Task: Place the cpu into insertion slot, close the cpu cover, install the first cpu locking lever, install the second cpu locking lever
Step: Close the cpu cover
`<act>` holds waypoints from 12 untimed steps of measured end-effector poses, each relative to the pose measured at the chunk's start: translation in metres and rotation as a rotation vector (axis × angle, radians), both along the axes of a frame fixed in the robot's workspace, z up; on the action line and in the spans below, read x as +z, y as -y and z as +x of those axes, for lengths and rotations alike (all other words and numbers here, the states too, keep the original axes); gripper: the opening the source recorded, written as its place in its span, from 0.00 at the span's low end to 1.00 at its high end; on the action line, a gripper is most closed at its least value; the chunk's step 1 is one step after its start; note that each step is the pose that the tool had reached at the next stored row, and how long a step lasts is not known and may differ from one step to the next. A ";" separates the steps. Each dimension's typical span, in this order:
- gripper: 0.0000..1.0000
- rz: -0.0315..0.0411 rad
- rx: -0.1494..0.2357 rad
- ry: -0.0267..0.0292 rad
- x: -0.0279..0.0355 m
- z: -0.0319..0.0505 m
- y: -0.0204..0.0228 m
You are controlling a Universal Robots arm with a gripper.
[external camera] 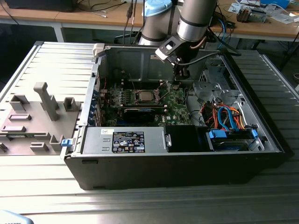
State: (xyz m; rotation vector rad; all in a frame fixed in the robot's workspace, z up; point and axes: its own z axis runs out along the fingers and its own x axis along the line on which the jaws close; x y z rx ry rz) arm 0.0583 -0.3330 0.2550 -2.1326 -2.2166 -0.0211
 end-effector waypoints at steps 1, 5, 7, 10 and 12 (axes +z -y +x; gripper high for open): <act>0.11 0.0000 0.000 0.0000 -0.0017 0.0004 0.0000; 0.11 0.0014 0.001 0.0000 -0.0034 -0.0130 0.0000; 0.11 0.0017 0.001 0.0000 -0.0034 -0.0160 0.0000; 0.11 0.0016 0.001 0.0000 -0.0034 -0.0204 0.0000; 0.11 0.0016 0.001 0.0000 -0.0034 -0.0250 0.0000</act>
